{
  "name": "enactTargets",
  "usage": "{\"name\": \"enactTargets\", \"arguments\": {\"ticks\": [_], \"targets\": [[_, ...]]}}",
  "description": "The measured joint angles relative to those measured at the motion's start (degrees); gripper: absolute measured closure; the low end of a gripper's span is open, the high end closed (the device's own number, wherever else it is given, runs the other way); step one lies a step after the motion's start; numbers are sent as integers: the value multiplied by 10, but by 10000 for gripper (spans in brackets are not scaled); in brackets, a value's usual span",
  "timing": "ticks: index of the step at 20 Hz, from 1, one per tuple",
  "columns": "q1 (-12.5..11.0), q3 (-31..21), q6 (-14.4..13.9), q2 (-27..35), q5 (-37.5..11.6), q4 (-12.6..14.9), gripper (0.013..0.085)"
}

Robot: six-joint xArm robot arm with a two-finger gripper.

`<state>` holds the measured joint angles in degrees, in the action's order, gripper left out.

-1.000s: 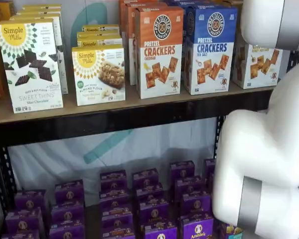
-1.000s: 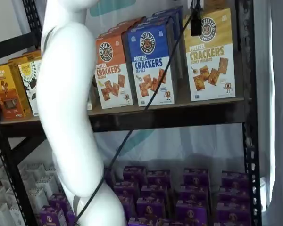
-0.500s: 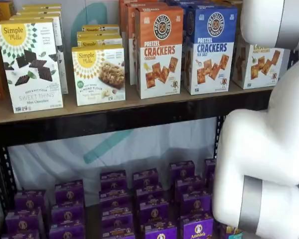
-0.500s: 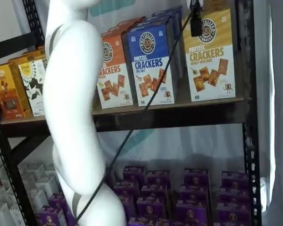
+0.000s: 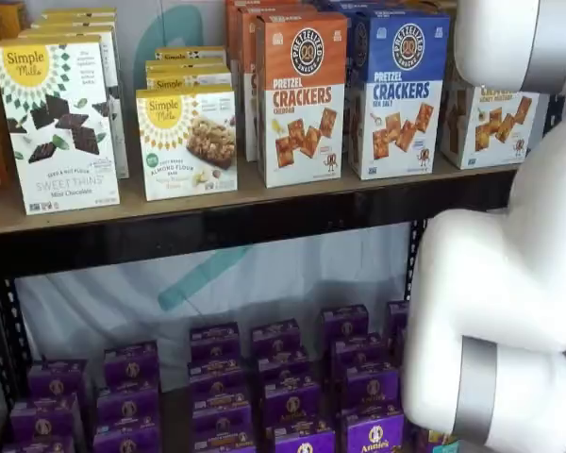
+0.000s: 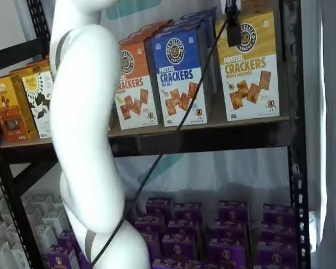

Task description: Retrieve the yellow and white box located on the top shelf, the sixth one from the left

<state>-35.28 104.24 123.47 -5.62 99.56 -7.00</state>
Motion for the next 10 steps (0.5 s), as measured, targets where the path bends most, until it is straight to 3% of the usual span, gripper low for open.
{"name": "enactTargets", "arguments": {"ticks": [7, 9, 10], "targets": [[3, 0, -2, -2, 0, 4, 130], [2, 3, -1, -2, 2, 4, 210], [2, 5, -1, -1, 3, 4, 210]]}}
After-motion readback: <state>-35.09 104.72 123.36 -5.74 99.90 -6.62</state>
